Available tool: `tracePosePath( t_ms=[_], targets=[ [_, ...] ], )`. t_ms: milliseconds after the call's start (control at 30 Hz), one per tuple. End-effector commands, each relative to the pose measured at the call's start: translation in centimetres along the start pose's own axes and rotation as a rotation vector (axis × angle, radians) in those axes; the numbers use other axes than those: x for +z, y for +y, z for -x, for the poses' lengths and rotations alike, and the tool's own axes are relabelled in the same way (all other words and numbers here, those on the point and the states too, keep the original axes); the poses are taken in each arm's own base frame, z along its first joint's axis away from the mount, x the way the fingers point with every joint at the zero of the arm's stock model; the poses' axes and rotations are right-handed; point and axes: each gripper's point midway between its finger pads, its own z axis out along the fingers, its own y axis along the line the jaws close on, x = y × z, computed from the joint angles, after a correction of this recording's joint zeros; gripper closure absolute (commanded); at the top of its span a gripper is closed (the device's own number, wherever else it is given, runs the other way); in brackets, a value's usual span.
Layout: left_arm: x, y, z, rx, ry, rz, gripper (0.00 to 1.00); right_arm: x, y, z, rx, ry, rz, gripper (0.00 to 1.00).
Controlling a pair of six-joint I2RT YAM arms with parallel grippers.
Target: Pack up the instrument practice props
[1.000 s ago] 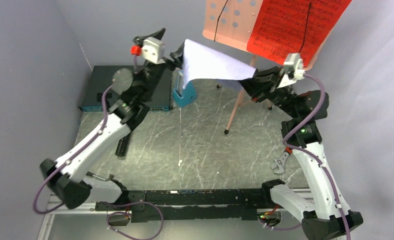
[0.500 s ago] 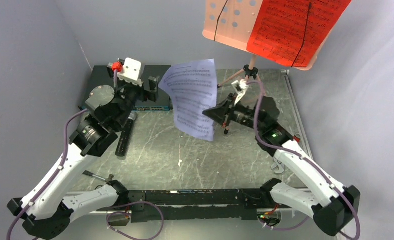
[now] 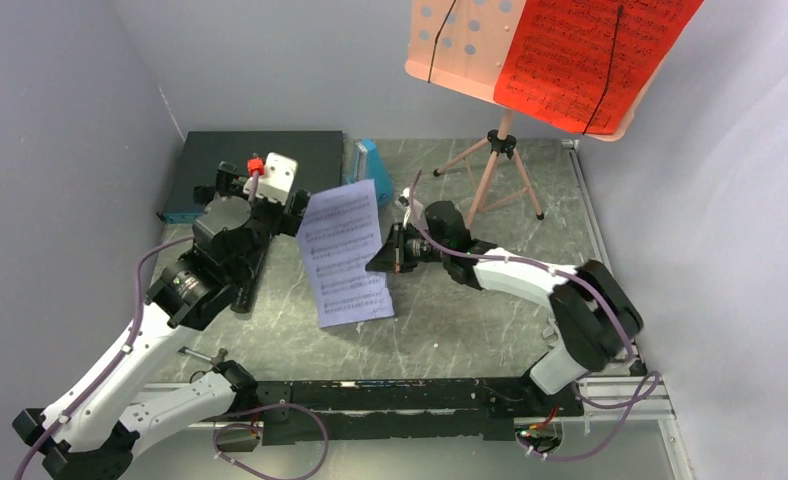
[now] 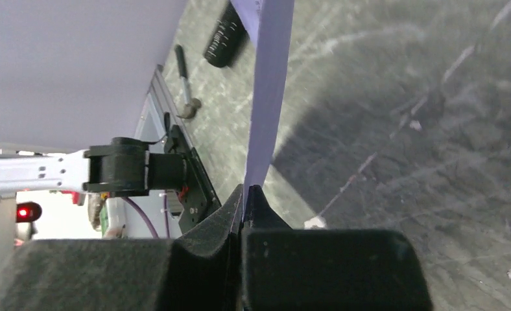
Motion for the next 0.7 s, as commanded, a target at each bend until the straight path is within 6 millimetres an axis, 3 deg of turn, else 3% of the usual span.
tracePosePath(
  t_ms=[0, 100, 367, 667],
  targets=[
    [0.1, 2.0, -1.0, 0.027, -0.006, 0.096, 0.06, 2.3, -1.3, -1.7, 0.114, 0.047, 0.034, 1.00],
    [-0.1, 2.6, -1.4, -0.021, -0.028, 0.097, 0.07, 4.3, -2.9, -3.4, 0.161, 0.114, 0.010, 1.00],
    [-1.1, 4.6, -1.5, -0.108, -0.095, 0.136, 0.07, 7.5, -3.4, -5.2, 0.283, 0.193, 0.013, 1.00],
    [-2.0, 5.6, -1.3, -0.147, -0.133, 0.165, 0.06, 10.1, -2.5, -3.9, 0.389, 0.120, 0.018, 1.00]
  ],
)
